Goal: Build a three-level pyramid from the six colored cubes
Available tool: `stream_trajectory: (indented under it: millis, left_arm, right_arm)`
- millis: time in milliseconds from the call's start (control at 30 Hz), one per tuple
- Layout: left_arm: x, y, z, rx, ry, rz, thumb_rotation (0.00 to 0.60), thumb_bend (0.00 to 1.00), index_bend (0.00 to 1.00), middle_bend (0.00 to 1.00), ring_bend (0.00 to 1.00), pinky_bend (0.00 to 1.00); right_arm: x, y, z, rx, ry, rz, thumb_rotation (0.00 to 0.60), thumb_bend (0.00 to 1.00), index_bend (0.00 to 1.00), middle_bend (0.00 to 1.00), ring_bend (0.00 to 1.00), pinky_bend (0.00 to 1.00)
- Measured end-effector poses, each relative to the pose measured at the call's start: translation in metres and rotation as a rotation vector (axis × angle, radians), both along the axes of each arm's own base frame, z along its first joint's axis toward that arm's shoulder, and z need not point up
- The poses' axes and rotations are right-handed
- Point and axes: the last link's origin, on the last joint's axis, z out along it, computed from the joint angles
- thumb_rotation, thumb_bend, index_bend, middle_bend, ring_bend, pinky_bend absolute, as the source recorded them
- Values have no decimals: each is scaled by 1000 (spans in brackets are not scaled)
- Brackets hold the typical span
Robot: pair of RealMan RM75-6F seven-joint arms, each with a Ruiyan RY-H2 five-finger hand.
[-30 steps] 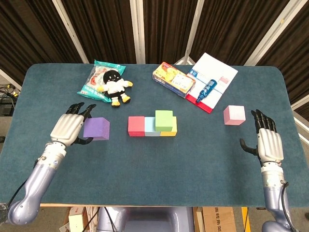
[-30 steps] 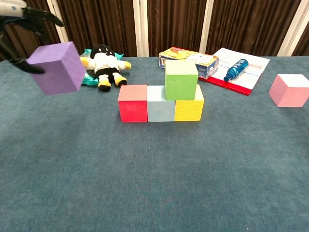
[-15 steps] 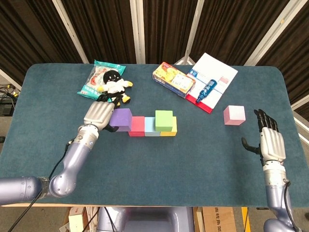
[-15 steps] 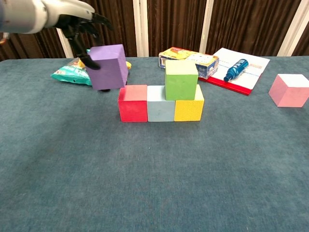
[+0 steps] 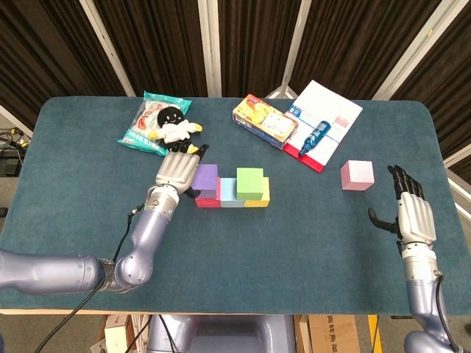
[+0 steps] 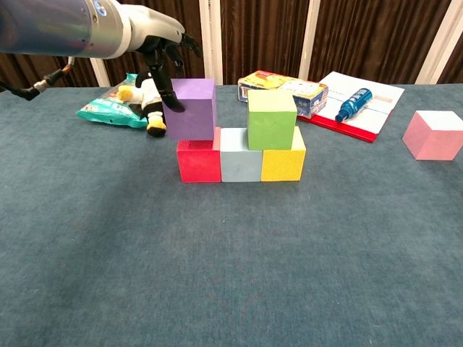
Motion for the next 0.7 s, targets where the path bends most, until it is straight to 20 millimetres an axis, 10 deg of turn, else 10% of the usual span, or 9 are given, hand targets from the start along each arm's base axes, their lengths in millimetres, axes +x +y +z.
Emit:
stream_trajectory:
  millis: [700]
  left_arm:
    - [16,6,-20,-3,2,-5,600,315,2,376,21,16]
  right_arm:
    - [-2,-1,0,7,-16,-10,600,362,0,0,0,0]
